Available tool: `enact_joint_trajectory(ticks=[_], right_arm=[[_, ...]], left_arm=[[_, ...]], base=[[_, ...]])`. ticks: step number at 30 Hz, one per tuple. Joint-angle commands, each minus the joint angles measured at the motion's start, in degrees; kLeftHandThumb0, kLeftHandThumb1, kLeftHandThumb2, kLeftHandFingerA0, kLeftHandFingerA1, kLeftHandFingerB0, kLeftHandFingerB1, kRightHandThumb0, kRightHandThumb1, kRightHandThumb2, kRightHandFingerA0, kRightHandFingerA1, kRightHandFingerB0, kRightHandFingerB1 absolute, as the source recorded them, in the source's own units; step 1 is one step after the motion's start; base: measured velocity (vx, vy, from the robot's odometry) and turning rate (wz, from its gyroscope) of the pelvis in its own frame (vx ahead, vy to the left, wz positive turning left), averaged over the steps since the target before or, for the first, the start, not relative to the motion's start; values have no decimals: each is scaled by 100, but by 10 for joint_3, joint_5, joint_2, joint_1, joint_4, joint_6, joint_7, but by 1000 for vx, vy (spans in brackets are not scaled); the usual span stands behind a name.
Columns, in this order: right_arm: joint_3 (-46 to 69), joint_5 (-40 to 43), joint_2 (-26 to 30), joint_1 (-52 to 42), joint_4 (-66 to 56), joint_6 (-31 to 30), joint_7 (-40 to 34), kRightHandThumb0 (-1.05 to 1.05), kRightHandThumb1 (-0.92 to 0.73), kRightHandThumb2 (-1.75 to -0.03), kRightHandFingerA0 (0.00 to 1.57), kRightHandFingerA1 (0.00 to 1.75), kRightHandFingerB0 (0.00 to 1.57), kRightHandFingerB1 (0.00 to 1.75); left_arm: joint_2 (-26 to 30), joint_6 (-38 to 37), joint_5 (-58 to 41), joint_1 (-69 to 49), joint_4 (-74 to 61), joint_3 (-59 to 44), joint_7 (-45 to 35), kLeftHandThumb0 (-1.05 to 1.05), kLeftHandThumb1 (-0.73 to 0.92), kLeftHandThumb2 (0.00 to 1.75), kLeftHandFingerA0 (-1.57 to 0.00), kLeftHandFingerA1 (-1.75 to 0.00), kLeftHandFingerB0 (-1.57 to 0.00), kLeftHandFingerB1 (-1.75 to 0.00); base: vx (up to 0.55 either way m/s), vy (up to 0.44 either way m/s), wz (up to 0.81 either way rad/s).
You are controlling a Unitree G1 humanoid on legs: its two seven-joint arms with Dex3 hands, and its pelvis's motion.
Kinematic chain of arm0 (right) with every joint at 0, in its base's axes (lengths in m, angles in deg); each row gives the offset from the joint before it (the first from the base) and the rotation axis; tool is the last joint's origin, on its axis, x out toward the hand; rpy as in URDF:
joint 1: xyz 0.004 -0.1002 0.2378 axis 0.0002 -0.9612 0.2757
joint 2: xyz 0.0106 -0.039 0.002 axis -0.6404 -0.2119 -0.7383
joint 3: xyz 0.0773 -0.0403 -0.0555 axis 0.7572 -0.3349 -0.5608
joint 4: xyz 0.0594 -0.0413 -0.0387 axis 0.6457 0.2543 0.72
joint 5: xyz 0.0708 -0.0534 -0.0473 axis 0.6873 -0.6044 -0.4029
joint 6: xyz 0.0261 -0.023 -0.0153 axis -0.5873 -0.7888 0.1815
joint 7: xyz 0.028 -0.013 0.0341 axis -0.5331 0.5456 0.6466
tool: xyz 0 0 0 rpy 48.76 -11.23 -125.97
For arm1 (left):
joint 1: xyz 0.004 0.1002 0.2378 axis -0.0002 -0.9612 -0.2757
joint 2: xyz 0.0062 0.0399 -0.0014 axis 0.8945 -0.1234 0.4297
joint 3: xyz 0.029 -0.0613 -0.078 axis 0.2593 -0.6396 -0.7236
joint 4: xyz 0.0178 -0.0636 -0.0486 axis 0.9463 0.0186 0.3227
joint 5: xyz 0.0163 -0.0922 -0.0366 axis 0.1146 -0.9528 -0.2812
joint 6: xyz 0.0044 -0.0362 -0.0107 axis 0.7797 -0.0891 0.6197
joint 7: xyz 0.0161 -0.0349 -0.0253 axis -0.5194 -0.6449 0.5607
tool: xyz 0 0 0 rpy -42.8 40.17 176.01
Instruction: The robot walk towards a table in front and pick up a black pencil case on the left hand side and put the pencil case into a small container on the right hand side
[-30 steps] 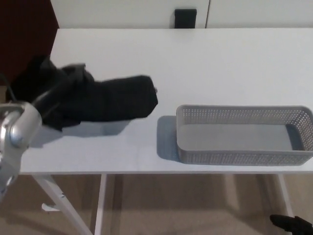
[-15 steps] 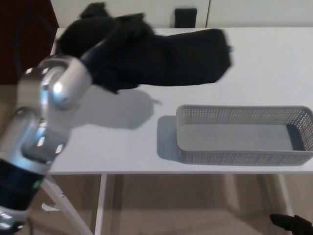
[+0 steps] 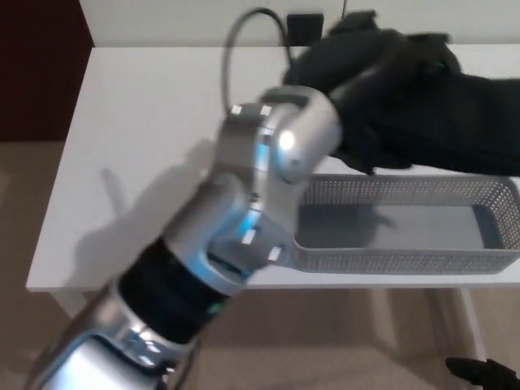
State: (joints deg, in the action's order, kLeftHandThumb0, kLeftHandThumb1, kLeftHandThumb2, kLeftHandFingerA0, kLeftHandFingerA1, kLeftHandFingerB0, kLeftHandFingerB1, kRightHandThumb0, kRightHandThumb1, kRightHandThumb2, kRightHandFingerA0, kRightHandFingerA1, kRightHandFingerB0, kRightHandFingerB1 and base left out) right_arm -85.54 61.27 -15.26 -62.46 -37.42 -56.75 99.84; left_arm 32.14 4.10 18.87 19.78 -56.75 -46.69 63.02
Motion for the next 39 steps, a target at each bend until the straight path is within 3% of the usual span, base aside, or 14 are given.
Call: enact_joint_trajectory(ticks=[1, 2, 4, 13, 14, 19, 21, 22, 27, 31, 35, 36, 37, 39], right_arm=[[-5, -10, 9, 3, -5, -10, -6, -56, -48, -78, 61, 54, 36, 48], [-5, -8, 9, 3, -6, -10, -5, -49, -56, -57, 71, 42, 43, 38], [-8, -13, 10, 5, -8, -7, -8, -56, -48, -78, 62, 54, 36, 48], [-12, -13, 13, 6, -13, -7, -1, -55, -47, -78, 62, 54, 38, 48], [-15, -16, 15, 6, -13, -8, -1, -55, -48, -79, 62, 54, 38, 48], [-23, -22, 23, 12, -8, -1, 4, -55, -48, -79, 62, 54, 39, 49], [-23, -21, 23, 12, -9, -7, 6, -49, -56, -58, 70, 43, 44, 38], [-23, -23, 25, 12, -11, -8, 5, -55, -48, -79, 62, 55, 38, 48], [-26, -25, 28, 15, -13, -11, 5, -56, -49, -79, 63, 55, 37, 48], [-27, -24, 30, 18, -6, -9, 11, -55, -49, -80, 61, 54, 35, 48], [-28, -24, 32, 17, -12, -12, 13, -55, -48, -79, 61, 54, 37, 48], [-26, -20, 30, 17, -14, -17, 13, -47, -56, -58, 69, 42, 43, 38], [-26, -21, 30, 17, -16, -18, 13, -56, -49, -78, 62, 54, 37, 48], [-29, -25, 32, 19, -17, -20, 12, -56, -49, -79, 61, 54, 36, 48]], left_arm=[[-46, 58, 23, 17, 44, 17, 28, -25, 70, 61, -83, -126, -67, -52], [-55, 52, 20, 17, 57, 19, 34, -26, 69, 62, -83, -131, -68, -54], [-66, 44, 14, 13, 71, 18, 44, -29, 67, 63, -79, -158, -60, -57], [-82, 62, 16, -22, 102, 30, 81, -25, 75, 64, -78, -163, -48, -53], [-83, 70, 15, -26, 108, 28, 82, -25, 78, 63, -77, -144, -56, -56], [-65, 60, 5, -35, 123, 16, 90, -22, 74, 64, -73, -159, -60, -67], [-58, 63, 4, -38, 128, 10, 92, -23, 77, 61, -73, -167, -64, -77], [-56, 59, 4, -37, 133, 8, 95, -24, 75, 64, -76, -163, -65, -71], [-39, 49, 5, -43, 136, 7, 95, -26, 76, 64, -79, -136, -63, -55], [-31, 44, 5, -52, 138, 9, 99, -25, 75, 67, -81, -141, -66, -57], [-25, 47, 3, -55, 136, 10, 94, -29, 79, 64, -85, -115, -66, -50], [-24, 46, 3, -58, 136, 11, 96, -29, 79, 63, -87, -109, -66, -50], [-24, 47, 4, -60, 135, 12, 97, -28, 78, 63, -86, -114, -66, -49], [-23, 50, 6, -64, 134, 13, 98, -27, 76, 62, -85, -118, -71, -54]], base=[[0, 0, 0], [0, 0, 0], [0, 0, 0], [0, 0, 0], [0, 0, 0], [0, 0, 0], [0, 0, 0], [0, 0, 0], [0, 0, 0], [0, 0, 0], [0, 0, 0], [0, 0, 0], [0, 0, 0], [0, 0, 0]])
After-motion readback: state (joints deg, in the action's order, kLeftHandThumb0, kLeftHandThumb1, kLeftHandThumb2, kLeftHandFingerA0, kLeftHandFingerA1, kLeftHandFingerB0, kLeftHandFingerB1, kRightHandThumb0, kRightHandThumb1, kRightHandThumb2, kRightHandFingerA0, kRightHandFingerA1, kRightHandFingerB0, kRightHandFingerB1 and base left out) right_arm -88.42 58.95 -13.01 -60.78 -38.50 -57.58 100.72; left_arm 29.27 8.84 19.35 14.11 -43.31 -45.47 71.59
